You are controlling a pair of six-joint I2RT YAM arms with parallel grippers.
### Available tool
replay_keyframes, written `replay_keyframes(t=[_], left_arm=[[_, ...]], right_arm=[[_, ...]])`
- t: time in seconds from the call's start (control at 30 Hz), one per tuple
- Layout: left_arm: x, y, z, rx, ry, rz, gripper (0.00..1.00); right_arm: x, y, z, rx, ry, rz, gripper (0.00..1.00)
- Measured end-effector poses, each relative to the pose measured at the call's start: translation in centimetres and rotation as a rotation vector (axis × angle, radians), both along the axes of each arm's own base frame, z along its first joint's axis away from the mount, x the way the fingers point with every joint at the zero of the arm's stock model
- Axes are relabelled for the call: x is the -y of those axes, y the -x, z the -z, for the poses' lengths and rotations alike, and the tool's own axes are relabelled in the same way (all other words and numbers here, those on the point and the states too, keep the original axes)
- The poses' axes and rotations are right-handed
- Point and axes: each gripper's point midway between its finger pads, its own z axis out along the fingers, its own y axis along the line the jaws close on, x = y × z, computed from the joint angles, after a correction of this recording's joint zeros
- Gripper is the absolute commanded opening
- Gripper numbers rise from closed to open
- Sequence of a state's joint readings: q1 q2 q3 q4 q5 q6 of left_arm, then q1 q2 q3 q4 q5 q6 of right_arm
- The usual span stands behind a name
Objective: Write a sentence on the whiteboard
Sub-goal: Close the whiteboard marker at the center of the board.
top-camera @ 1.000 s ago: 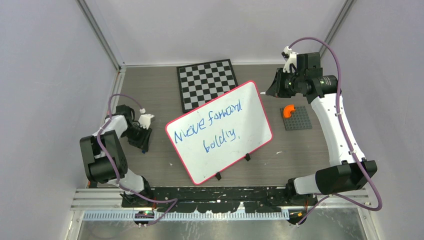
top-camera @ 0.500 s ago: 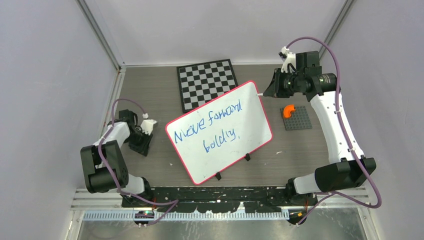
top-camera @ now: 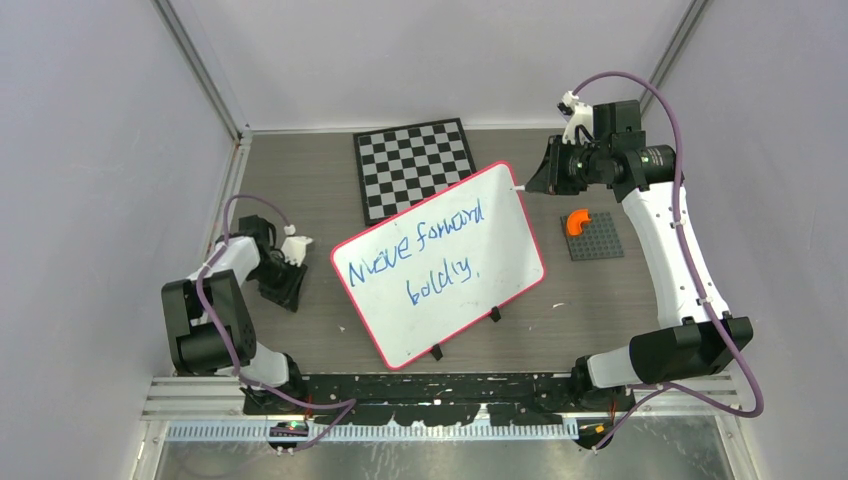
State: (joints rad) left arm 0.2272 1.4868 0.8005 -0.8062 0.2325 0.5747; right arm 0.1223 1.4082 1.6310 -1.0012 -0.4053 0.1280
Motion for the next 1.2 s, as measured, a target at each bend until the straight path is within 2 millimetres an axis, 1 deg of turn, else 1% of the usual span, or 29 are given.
replay_keyframes(t=[0.27,0.33,0.4,0.6,0.8,0.87,0.93,0.97,1.0,1.07,1.1,1.13,1.2], left_arm=[[0.4,-0.4,0.0,-0.015,-0.012,0.014,0.31],[0.5,-0.5,0.1,-0.016,-0.018,0.020,0.33],[0.6,-0.5,0.1,-0.021,-0.024,0.023,0.32],[0.4,-0.6,0.1,-0.031,-0.059,0.033,0.19],[0.3,-0.7,0.0,-0.029,-0.068,0.025,0.00],[0.3,-0.9,-0.3,-0.024,-0.052,0.013,0.00],[0.3,-1.6,-1.2,-0.003,-0.032,0.002,0.00],[0.1,-2.1,-2.0,0.018,-0.024,-0.008,0.00],[-0.3,-2.9,-3.3,0.052,-0.021,-0.022,0.00],[-0.9,-4.5,-6.1,0.131,-0.023,-0.038,0.00],[-1.2,-5.4,-7.8,0.177,-0.028,-0.043,0.00],[-1.5,-6.4,-10.0,0.233,-0.036,-0.047,0.00],[-1.7,-7.9,-13.7,0.326,-0.041,-0.046,0.00]], right_arm=[[-0.1,0.1,0.0,-0.004,-0.006,-0.008,0.00],[-0.2,0.2,0.0,-0.004,-0.009,-0.011,0.00],[-0.2,0.2,0.0,-0.004,-0.011,-0.013,0.00],[-0.3,0.4,0.0,-0.011,-0.011,-0.017,0.00],[-0.4,0.5,0.1,-0.013,-0.009,-0.033,0.00],[-0.5,0.5,-0.1,-0.014,-0.014,-0.043,0.00],[-0.7,0.6,-0.2,-0.012,-0.020,-0.054,0.00],[-0.8,0.7,-0.4,-0.010,-0.025,-0.061,0.00],[-0.9,0.7,-0.6,-0.008,-0.030,-0.067,0.00],[-1.1,0.8,-0.9,0.000,-0.038,-0.082,0.00],[-1.3,0.9,-1.1,0.003,-0.044,-0.093,0.00],[-1.4,1.0,-1.3,0.005,-0.051,-0.102,0.00],[-1.8,1.3,-1.6,0.008,-0.067,-0.127,0.00]])
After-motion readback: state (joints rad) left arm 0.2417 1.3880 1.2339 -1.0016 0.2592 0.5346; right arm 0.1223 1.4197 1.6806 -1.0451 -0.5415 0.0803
